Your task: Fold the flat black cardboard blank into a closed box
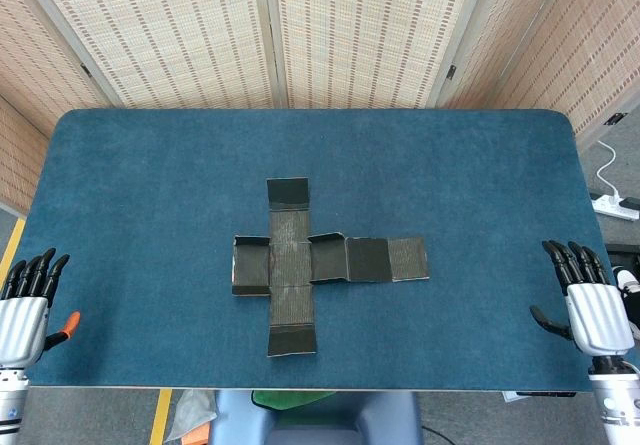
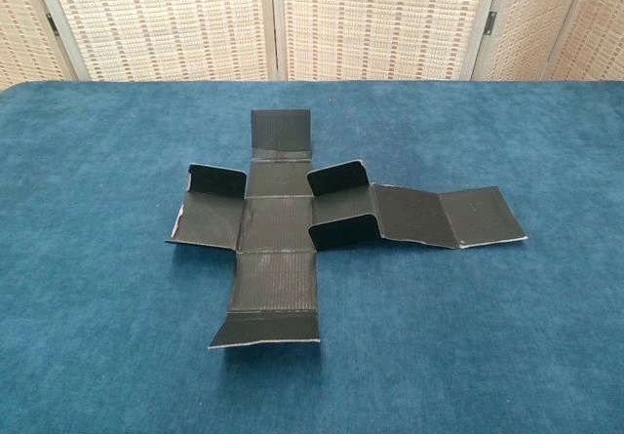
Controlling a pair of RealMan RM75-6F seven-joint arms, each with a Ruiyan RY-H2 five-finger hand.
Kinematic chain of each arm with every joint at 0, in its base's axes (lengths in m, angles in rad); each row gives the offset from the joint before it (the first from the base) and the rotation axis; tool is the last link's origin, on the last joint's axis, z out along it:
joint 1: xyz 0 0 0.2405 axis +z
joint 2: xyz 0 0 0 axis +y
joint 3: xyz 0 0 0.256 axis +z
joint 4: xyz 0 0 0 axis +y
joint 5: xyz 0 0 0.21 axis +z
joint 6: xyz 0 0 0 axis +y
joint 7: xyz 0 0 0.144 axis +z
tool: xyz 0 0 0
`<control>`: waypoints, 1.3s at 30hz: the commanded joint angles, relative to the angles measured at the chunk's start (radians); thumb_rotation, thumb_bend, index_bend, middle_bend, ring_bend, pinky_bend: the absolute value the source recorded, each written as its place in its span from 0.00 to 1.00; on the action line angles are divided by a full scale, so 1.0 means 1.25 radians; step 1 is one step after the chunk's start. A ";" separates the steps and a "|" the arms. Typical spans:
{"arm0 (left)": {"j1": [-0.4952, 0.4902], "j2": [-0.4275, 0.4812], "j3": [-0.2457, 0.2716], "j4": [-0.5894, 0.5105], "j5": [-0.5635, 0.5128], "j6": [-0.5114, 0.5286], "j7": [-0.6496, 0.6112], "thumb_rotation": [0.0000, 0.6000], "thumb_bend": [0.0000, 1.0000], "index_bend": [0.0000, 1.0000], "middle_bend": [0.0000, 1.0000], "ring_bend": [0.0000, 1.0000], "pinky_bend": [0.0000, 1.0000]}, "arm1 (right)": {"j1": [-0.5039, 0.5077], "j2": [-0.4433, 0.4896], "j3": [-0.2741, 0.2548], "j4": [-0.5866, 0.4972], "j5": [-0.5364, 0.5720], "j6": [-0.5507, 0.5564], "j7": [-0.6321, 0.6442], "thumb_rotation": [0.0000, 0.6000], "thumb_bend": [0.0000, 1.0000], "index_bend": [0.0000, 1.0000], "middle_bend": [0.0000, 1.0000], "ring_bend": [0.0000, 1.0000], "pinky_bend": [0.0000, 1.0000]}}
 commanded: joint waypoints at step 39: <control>-0.007 -0.014 0.008 0.020 0.019 -0.002 -0.021 1.00 0.28 0.00 0.00 0.00 0.04 | 0.251 -0.083 0.085 -0.105 0.257 -0.364 -0.155 1.00 0.16 0.08 0.19 0.80 1.00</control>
